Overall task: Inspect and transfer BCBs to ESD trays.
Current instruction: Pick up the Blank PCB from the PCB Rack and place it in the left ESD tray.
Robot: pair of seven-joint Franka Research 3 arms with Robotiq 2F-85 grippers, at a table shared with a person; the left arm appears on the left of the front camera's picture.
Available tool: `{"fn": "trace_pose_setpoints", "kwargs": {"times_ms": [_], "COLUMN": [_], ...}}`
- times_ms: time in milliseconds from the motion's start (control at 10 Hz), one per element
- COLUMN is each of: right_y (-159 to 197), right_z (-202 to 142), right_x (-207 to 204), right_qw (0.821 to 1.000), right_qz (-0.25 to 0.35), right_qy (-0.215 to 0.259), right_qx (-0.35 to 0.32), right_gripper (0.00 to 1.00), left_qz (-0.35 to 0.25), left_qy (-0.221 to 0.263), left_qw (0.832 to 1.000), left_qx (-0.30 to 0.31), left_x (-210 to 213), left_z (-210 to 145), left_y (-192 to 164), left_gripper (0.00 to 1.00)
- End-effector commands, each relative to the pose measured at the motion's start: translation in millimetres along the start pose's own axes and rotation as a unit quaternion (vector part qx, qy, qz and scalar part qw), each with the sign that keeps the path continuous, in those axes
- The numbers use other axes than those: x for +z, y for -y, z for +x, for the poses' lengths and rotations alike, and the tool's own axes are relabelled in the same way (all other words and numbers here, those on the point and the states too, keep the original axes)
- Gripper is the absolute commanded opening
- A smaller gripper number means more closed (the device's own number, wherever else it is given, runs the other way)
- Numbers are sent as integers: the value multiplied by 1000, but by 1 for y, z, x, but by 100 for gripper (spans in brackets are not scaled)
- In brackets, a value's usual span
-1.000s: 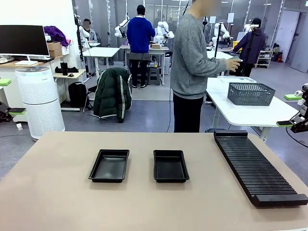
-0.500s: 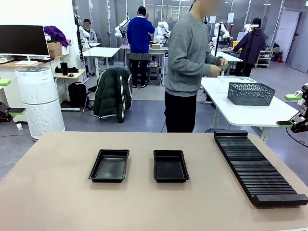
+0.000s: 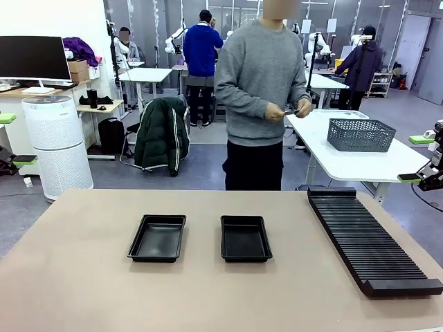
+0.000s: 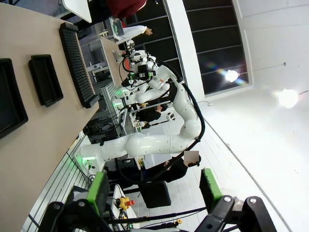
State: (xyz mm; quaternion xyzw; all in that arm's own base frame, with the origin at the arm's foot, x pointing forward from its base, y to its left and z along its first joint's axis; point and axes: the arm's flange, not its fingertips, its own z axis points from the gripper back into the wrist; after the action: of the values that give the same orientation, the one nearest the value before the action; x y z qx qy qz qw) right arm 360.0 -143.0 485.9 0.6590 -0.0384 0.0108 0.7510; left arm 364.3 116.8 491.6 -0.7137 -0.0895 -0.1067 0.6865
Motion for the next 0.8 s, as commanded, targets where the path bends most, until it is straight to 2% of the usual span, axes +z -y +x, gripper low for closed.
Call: {"fn": "trace_pose_setpoints", "kwargs": {"times_ms": [0, 700], "right_y": [0, 0], "right_z": [-1, -1], "right_x": [0, 0], "right_qw": [1000, 1000], "right_qz": [-2, -2], "right_qy": [-2, -2], "right_qx": [-8, -8], "right_gripper": [100, 100], "left_qz": [1, 1], "left_qy": [3, 3], "left_qw": [1000, 1000], "left_qx": [5, 5], "left_x": [-1, -1], "left_z": [-2, -2], "left_y": [1, 1], "left_gripper": [100, 100]}}
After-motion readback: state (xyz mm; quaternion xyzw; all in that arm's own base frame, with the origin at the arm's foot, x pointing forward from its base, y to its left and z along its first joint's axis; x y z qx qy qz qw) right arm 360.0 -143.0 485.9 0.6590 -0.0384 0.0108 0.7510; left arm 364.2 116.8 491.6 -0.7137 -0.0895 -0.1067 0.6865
